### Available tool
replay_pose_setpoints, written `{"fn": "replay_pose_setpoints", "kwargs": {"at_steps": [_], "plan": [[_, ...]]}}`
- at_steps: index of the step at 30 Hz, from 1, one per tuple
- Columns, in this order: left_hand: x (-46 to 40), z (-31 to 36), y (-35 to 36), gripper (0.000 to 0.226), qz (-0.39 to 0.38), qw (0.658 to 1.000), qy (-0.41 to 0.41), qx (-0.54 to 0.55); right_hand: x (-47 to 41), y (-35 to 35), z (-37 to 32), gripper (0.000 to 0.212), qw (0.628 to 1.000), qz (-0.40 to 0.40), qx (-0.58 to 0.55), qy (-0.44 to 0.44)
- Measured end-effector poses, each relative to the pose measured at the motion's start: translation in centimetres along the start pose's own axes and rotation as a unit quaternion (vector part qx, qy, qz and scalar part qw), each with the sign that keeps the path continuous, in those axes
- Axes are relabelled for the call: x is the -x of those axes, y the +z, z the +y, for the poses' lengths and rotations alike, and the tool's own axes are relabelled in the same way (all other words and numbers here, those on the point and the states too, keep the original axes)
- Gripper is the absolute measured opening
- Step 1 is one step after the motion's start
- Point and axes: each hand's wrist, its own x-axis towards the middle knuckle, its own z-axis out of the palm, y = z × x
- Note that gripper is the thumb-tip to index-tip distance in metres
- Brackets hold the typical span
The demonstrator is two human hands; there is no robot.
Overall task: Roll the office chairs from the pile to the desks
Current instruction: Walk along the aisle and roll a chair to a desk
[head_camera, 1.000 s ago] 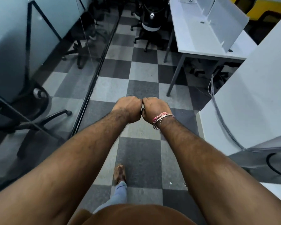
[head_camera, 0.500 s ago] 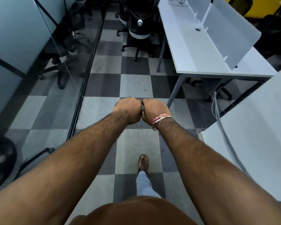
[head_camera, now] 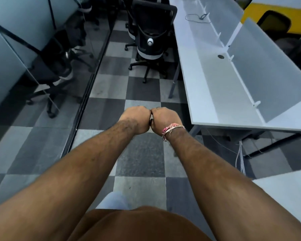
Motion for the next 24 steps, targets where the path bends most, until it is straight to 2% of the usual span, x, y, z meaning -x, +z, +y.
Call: {"fn": "replay_pose_setpoints", "kwargs": {"at_steps": [6,11,19,24], "plan": [[-15.3,-4.1,0.3,0.022,-0.024,1.000,0.004,0.005,-13.9,3.2,6.3,0.022,1.000,-0.019,-0.013,0.019],[-29.8,-9.6,-1.0,0.021,-0.043,0.999,0.005,0.015,-28.9,4.5,11.2,0.021,1.000,-0.028,-0.002,0.008],[-50.0,-15.4,-6.6,0.018,-0.044,0.999,0.016,-0.014,-48.7,4.0,19.6,0.018,0.999,-0.002,-0.020,0.024],[-63.1,-18.3,-7.3,0.024,-0.045,0.999,0.007,-0.023,-61.1,6.1,25.5,0.022,1.000,0.009,-0.019,0.019]]}}
